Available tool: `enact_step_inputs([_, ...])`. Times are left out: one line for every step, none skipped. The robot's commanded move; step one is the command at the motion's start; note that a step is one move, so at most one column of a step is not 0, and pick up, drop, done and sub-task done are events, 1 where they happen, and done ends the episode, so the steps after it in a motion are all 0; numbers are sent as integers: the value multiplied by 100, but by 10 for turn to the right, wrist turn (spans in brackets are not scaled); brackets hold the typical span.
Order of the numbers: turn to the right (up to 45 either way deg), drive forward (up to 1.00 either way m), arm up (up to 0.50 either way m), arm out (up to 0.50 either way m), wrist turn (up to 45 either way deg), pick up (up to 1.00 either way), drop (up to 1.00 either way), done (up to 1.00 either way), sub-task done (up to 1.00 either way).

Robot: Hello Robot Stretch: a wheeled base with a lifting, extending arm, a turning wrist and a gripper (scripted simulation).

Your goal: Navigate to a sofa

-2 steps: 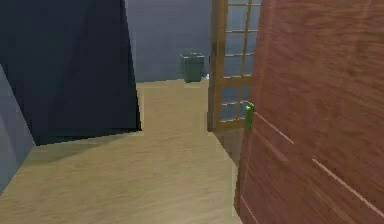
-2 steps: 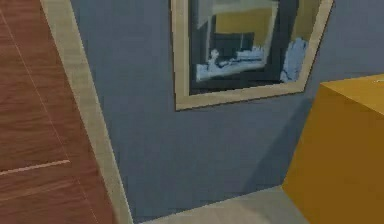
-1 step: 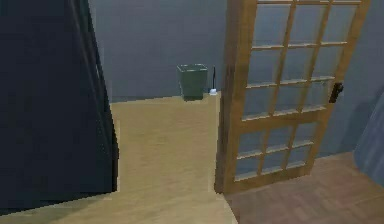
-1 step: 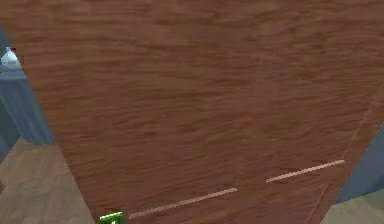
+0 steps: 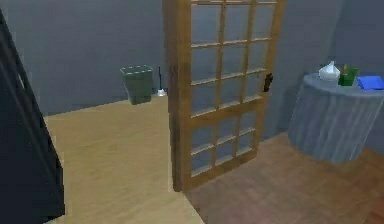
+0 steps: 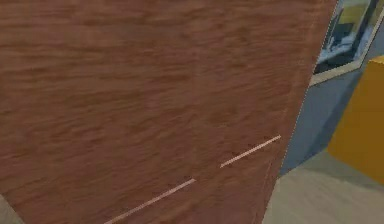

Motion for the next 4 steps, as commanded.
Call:
enact_step_inputs([0,15,0,0,0,0,0,0,0])
enact_step_inputs([-120,0,0,0,0,0,0,0,0])
enact_step_inputs([0,35,0,0,0,0,0,0,0])
enact_step_inputs([450,0,0,0,0,0,0,0,0])
